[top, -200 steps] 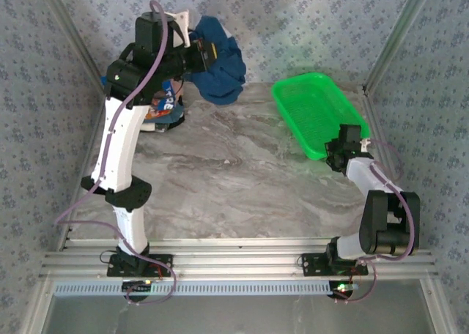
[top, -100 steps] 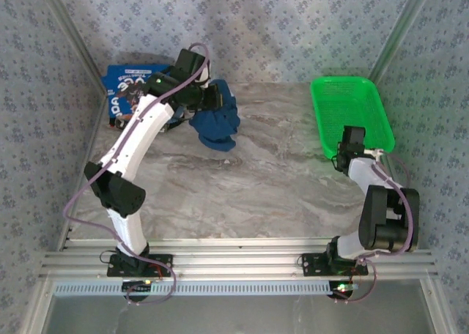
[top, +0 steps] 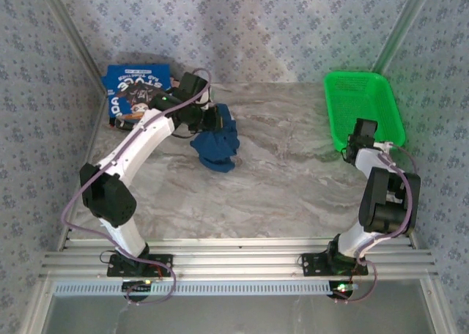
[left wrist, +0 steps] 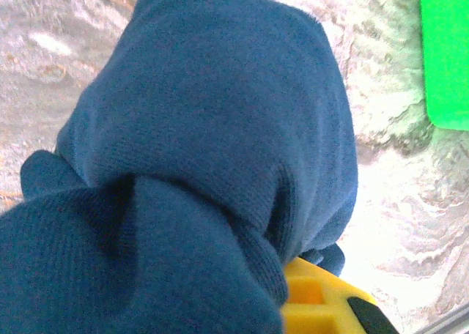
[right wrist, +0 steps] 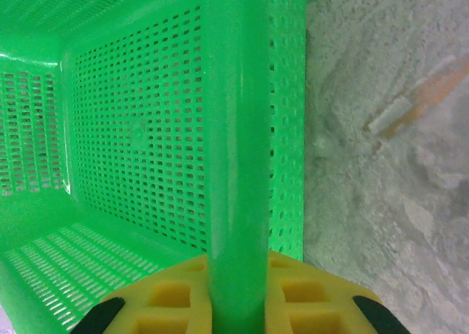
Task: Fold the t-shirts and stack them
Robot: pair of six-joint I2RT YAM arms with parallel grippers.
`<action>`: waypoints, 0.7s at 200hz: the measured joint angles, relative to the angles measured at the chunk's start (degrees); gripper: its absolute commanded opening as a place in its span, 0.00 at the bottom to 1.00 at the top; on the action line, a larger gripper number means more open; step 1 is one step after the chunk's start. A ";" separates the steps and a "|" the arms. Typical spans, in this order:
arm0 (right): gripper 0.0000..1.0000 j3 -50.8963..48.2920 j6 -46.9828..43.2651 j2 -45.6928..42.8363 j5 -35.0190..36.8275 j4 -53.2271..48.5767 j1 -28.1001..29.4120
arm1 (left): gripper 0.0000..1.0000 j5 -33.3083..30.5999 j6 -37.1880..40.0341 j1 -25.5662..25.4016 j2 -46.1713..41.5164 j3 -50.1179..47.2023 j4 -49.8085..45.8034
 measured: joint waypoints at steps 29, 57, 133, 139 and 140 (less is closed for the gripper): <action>0.27 0.96 -2.10 1.05 -1.92 0.70 -1.38 | 0.00 1.31 -0.81 0.00 0.00 -3.34 1.22; 0.69 1.18 -4.57 2.14 -4.57 -0.31 -2.69 | 0.00 2.69 -1.60 0.00 0.22 -4.63 2.14; 0.93 2.54 -22.03 -2.45 -19.63 -10.88 -0.83 | 0.56 8.92 -5.95 4.42 7.45 -7.69 9.25; 0.93 2.51 -23.39 -3.67 -20.59 -12.17 -0.04 | 0.60 9.18 -6.62 5.16 8.00 -7.91 9.92; 0.93 2.49 -23.76 -4.07 -20.83 -12.55 0.20 | 0.61 9.20 -6.49 5.27 8.09 -7.93 9.99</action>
